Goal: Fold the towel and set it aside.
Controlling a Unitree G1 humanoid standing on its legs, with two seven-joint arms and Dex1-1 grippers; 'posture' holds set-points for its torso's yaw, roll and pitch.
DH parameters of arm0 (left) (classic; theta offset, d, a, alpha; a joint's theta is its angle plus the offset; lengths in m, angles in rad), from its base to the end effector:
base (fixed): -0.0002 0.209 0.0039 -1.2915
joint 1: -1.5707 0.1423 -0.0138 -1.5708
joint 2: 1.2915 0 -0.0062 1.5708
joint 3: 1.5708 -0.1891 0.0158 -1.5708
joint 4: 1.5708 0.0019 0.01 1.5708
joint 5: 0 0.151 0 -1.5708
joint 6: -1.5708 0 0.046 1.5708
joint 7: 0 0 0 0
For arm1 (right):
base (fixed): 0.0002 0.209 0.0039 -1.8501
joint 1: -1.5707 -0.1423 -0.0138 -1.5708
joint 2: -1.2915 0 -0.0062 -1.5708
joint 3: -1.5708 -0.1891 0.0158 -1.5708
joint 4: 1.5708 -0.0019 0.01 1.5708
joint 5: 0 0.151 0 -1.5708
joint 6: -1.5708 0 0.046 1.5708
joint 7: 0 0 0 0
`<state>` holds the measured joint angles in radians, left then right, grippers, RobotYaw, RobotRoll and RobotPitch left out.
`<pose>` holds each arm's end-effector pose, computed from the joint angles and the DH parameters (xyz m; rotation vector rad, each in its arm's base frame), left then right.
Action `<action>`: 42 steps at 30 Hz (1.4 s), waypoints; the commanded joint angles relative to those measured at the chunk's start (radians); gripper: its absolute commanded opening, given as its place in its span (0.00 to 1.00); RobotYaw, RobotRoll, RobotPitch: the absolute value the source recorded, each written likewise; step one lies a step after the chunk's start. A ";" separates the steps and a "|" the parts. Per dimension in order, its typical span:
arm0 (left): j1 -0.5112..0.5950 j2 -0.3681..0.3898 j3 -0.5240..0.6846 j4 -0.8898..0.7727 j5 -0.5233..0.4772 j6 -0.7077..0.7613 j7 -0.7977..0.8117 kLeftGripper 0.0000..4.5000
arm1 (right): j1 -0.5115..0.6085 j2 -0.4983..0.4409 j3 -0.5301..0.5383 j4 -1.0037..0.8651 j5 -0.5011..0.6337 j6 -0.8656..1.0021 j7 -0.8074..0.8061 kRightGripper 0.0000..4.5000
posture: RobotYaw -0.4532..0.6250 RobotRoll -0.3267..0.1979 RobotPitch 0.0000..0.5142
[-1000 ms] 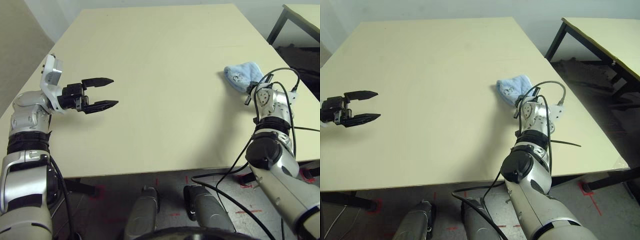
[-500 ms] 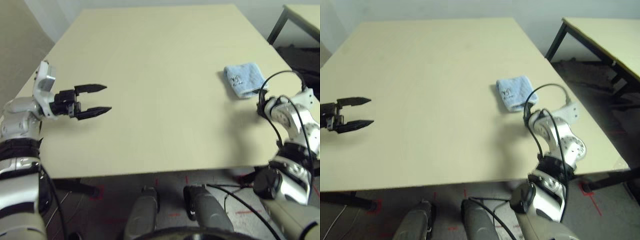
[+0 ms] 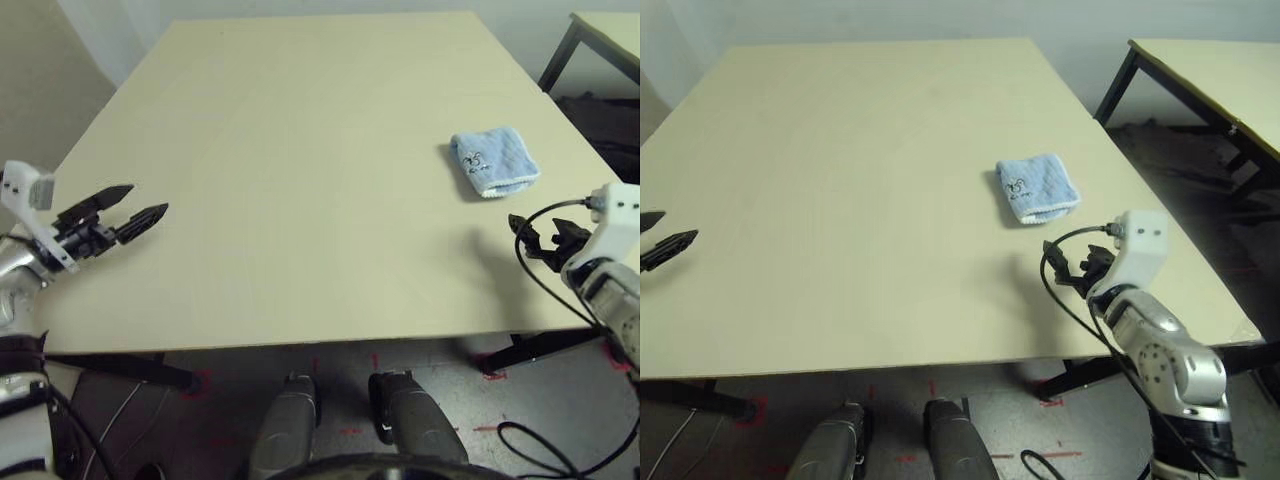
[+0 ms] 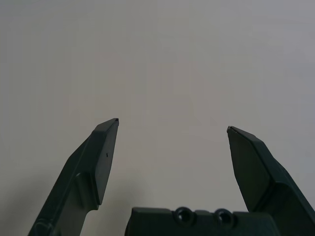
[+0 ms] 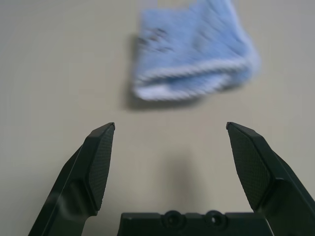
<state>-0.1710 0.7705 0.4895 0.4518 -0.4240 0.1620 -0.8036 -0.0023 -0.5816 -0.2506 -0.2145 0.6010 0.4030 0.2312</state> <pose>0.2040 0.4001 0.1211 0.0752 0.1274 -0.1734 0.2098 -0.2770 0.1191 0.0199 0.0826 0.1442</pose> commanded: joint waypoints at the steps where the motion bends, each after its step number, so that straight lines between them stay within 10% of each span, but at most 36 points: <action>1: 0.054 -0.050 -0.021 -0.107 0.055 0.048 0.148 1.00 | 0.037 0.081 -0.012 0.015 -0.049 -0.156 0.064 0.99 | 0.47 0.62 0.24; 4: 0.099 -0.081 -0.136 -0.154 0.184 -0.025 0.198 1.00 | 0.073 0.174 -0.034 0.103 -0.119 -0.393 0.131 0.99 | 0.47 0.62 0.24; 12: 0.086 -0.179 -0.090 -0.119 0.157 0.003 0.344 1.00 | 0.104 0.207 -0.043 0.270 -0.150 -0.649 0.338 0.99 | 0.41 0.62 0.23; 42: 0.116 -0.210 -0.096 -0.087 0.159 -0.062 0.327 1.00 | 0.101 0.183 -0.088 0.369 -0.116 -0.733 0.523 0.99 | 0.42 0.62 0.22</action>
<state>-0.0741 0.5701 0.4089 0.3491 -0.2732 0.0990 -0.4726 0.0894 -0.3982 -0.3373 0.1432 0.4909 -0.3296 0.7487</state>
